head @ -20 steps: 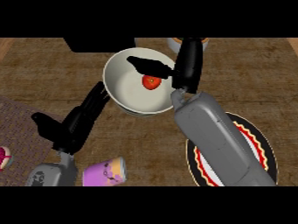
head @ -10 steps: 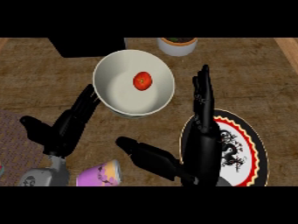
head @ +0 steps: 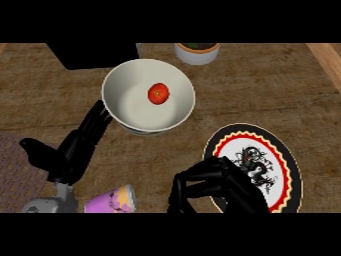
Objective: Pick the tomato from the plate and place it in the bowl
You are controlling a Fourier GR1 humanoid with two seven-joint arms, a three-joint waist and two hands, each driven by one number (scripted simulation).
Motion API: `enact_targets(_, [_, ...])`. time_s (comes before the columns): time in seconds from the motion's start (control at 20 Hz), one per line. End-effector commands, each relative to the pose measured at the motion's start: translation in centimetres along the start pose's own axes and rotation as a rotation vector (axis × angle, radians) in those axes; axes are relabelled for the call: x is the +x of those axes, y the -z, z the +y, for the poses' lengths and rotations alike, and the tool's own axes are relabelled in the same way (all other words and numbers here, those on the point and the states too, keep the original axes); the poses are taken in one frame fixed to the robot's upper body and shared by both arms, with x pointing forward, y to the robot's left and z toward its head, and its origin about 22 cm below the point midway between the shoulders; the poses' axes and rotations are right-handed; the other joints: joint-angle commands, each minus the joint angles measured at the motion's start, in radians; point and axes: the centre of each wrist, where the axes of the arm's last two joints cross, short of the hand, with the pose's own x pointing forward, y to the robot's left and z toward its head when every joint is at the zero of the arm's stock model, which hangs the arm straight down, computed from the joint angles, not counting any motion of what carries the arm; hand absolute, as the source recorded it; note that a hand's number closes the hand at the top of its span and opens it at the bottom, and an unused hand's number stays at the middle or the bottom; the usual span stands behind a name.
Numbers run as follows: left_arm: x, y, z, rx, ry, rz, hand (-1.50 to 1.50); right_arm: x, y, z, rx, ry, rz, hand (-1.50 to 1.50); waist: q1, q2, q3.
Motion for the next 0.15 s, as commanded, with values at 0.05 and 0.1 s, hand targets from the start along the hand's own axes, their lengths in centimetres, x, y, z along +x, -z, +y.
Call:
enact_targets(0.05, [-0.27, -0.13, 0.05, 0.008, -0.009, 0.002, 0.00, 2.05, -7.62, 0.34, 0.178, 0.058, 0.210, 1.50, -0.002, -0.003, -0.001])
enact_targets(0.1, [-0.14, -0.14, 0.14, 0.009, 0.000, 0.004, 0.00, 1.84, -7.68, 0.26, 0.219, 0.054, 0.223, 1.50, -0.002, -0.006, 0.000])
